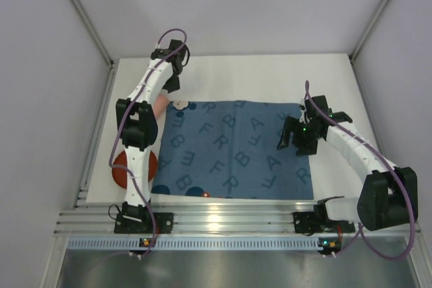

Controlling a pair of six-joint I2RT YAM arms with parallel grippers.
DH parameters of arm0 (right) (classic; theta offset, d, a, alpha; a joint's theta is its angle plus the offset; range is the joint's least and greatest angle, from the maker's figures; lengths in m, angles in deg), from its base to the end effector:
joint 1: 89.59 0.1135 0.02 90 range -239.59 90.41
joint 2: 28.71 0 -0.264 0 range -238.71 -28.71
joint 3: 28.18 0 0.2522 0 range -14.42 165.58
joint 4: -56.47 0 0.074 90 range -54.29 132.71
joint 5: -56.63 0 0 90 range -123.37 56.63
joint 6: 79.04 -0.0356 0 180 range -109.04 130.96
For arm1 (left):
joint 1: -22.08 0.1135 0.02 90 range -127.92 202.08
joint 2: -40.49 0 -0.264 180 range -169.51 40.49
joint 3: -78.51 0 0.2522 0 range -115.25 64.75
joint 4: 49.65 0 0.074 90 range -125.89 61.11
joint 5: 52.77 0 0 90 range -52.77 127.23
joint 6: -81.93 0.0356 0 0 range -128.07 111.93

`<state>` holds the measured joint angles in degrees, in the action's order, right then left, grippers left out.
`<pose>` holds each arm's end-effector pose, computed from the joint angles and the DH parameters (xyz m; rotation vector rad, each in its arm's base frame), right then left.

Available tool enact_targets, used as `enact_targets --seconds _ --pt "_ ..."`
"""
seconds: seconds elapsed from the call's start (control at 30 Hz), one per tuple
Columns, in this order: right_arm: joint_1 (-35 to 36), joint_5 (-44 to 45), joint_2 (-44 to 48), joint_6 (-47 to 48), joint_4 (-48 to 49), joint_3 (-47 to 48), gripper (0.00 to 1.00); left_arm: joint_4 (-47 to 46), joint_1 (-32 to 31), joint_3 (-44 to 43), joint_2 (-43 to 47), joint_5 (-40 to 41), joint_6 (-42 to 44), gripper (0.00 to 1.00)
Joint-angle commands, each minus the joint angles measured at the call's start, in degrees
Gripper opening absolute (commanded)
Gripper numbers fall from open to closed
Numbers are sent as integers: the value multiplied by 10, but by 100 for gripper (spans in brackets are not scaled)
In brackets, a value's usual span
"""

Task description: Set the dinner table for one person

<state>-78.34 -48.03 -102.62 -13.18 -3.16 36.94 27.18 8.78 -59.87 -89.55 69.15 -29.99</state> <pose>0.2297 0.0549 0.2278 0.2476 2.8067 0.5084 0.4691 -0.0915 0.2552 -0.3321 2.5504 0.5525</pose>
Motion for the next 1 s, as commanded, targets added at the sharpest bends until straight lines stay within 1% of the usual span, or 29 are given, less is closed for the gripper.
enact_targets --seconds 0.0,0.13,0.27,0.33,0.4,0.43,0.47,0.5,0.57,0.63,0.7,0.77,0.8,0.83,0.9,0.97 --pt "4 5 18 4 3 -3 78 53 -6 -3 43 67 -16 66" --pt "4 7 22 9 5 -7 78 52 -8 24 63 82 -11 65" --pt "-2 4 34 9 18 -17 78 60 -11 46 53 84 -20 60" --pt "-5 -8 38 -3 23 -26 78 78 -18 45 38 97 -27 60" --pt "-7 -19 45 -20 35 -36 78 73 -18 25 27 91 -10 59" --pt "-8 -26 56 -26 47 -48 78 64 -17 28 30 102 -9 59" --pt "-10 -19 62 -33 44 -56 78 60 -16 41 38 107 -9 58" --pt "-12 -20 65 -38 35 -66 78 62 -15 58 46 103 -11 55" --pt "-23 -27 79 -28 8 -64 78 58 -15 68 47 95 -16 53" --pt "-24 -13 96 -16 -7 -58 78 55 -15 76 40 97 -15 52" --pt "-24 13 118 -3 -28 -53 79 67 -15 62 20 98 -18 47" --pt "-25 12 132 -3 -34 -57 79 81 -15 51 8 94 -26 45" --pt "-25 9 135 -11 -35 -65 79 83 -15 49 8 96 -30 46" --pt "-25 3 140 -13 -33 -70 79 77 -15 51 12 97 -31 53" --pt "-25 0 152 -25 -28 -81 79 65 -15 44 22 97 -22 63" --pt "-25 -3 160 -31 -27 -86 79 70 -15 25 32 90 -23 65"
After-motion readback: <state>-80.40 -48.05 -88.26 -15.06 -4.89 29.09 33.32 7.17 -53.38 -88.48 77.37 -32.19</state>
